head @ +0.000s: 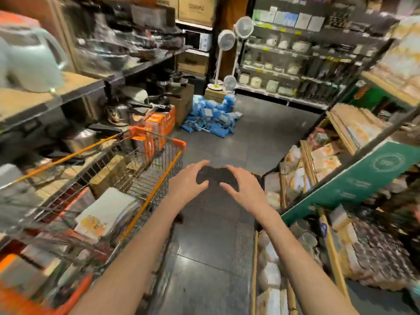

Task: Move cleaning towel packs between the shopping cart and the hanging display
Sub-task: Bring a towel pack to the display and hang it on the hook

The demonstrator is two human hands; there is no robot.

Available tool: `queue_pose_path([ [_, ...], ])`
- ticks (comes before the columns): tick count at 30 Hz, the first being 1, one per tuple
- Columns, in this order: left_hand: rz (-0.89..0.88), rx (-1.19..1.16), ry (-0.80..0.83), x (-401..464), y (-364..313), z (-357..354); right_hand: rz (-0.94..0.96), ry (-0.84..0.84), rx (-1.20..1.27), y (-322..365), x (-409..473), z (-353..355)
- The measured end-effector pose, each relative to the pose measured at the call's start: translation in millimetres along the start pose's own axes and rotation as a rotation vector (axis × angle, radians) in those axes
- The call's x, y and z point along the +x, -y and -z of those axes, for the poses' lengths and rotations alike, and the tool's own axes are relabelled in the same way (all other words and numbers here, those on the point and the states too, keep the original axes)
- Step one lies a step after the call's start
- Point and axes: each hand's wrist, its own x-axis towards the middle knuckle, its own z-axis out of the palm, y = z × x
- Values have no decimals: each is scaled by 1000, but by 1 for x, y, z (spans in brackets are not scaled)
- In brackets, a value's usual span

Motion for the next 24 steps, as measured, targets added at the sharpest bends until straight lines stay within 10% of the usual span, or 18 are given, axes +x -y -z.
queue_pose_path([
  [24,901,-45,-335,148,196,17,696,525,151,89,342,-186],
])
